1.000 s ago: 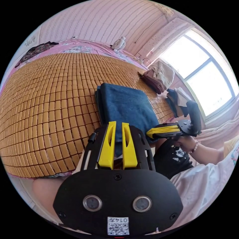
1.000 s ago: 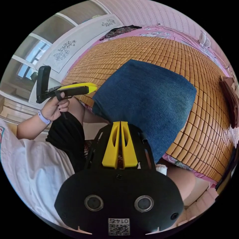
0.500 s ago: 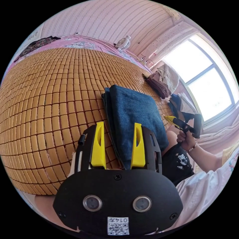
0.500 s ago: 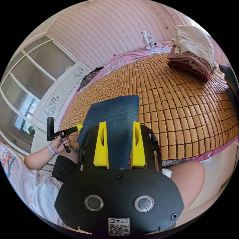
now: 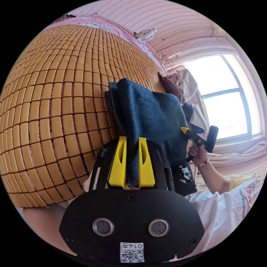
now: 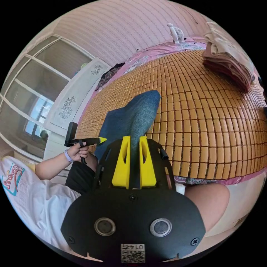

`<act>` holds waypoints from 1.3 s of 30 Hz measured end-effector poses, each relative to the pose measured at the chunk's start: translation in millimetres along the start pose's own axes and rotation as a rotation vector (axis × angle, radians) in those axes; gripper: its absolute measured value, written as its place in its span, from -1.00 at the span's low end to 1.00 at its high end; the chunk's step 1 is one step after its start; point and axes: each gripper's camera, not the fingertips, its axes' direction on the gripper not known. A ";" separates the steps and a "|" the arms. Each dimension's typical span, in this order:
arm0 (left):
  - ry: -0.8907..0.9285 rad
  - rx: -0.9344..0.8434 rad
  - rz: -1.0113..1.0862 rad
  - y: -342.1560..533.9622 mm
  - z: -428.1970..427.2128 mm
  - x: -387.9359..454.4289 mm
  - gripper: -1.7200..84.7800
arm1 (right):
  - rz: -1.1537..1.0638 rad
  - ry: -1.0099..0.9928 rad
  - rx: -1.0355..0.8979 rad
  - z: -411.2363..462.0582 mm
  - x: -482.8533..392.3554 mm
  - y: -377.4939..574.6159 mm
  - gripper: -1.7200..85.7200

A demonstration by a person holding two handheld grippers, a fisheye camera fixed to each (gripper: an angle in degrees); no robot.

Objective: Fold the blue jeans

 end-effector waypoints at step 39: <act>-0.054 0.155 0.639 -268.0 171.6 467.3 -0.84 | 0.065 0.798 0.251 -269.1 130.6 -68.0 -0.84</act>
